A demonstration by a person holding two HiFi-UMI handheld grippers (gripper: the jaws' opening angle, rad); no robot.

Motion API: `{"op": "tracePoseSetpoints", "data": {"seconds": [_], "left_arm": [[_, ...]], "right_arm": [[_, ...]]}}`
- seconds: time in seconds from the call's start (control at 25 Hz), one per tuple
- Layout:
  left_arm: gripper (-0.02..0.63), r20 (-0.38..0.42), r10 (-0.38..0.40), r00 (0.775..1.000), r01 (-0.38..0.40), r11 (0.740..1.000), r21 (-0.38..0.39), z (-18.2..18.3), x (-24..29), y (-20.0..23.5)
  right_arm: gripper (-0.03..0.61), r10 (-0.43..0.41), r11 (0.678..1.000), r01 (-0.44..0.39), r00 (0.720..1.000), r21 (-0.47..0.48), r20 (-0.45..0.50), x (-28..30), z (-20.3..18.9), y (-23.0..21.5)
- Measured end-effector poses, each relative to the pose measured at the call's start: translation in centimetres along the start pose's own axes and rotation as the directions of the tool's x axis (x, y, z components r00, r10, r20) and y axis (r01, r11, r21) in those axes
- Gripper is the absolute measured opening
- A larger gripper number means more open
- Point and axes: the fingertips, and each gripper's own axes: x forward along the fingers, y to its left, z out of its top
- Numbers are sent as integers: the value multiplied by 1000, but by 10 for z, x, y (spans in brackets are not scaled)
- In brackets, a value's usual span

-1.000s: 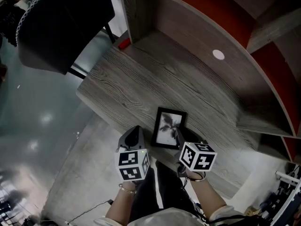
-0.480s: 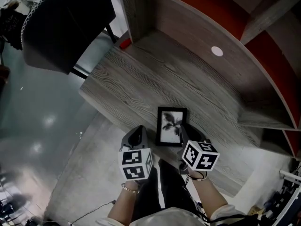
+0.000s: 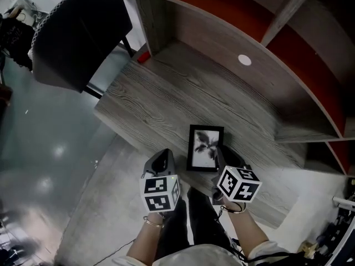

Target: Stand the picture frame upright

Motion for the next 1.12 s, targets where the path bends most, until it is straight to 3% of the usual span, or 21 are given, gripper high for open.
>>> {"op": "tracePoseSetpoints", "data": {"seconds": [0.36,0.52,1.12], "left_arm": [[3,22,-75,997,73,996,58,16,-19,-37],[3,37,-137,990,135,990,42,31,-30,-58],[3,151,-274,950,247,953,174,99,-72,-131]], "right_arm": [[86,-44,999,41,995,34,90,-44,19,-9],[86,-70,996,62,987,56,143,-70,31,-13],[86,-166,985,137,926,107,339,-168,84,-32]]}}
